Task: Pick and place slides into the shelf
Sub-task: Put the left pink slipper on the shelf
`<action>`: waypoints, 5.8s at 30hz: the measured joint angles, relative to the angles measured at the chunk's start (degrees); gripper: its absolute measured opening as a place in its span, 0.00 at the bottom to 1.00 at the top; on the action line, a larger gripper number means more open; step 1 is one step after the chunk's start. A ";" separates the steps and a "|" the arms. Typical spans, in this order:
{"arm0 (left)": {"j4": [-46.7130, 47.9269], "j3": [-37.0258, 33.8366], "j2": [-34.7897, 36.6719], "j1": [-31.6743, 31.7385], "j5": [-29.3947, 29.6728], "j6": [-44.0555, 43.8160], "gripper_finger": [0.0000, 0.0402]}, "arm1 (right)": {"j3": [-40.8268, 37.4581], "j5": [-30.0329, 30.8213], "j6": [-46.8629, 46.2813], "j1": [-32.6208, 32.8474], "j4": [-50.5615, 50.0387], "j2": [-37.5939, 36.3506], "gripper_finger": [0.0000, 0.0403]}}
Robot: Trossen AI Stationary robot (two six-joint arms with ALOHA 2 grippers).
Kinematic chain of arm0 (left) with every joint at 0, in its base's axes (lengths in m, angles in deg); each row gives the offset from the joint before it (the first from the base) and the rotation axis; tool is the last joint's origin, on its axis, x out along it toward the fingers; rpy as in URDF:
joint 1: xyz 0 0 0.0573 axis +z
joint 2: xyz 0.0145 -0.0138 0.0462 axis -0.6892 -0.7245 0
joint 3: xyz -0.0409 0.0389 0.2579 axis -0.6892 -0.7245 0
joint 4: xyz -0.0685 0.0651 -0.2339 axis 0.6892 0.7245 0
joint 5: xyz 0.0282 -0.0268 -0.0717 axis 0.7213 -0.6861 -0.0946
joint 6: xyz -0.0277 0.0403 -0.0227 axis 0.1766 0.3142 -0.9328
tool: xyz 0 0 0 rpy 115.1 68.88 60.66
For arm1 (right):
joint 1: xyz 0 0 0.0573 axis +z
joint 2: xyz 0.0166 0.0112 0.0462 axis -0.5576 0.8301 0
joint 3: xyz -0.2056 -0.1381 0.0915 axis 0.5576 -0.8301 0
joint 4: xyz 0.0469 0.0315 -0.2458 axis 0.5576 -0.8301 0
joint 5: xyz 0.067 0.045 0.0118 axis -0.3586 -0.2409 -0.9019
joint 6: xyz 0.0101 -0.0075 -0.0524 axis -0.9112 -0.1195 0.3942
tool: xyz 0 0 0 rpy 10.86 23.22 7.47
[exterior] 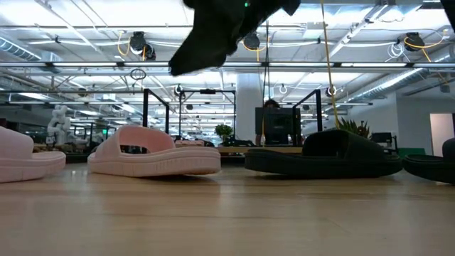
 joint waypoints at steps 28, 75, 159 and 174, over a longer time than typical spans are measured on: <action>6.50 -17.68 -0.01 0.00 -2.13 -19.39 0.77 | -0.07 7.74 0.71 -0.99 4.80 10.90 0.42; 0.22 -17.68 -48.21 -28.61 -26.57 -35.73 0.77 | 0.35 19.69 4.46 -1.87 7.39 8.01 0.42; -1.65 -25.81 -64.29 -29.62 -17.58 -40.08 0.02 | -7.19 22.42 6.32 -3.69 9.18 -4.19 0.42; 26.68 -1.53 -59.06 -22.71 -0.50 -42.83 0.00 | -7.21 40.02 21.81 -4.15 27.10 -5.02 0.42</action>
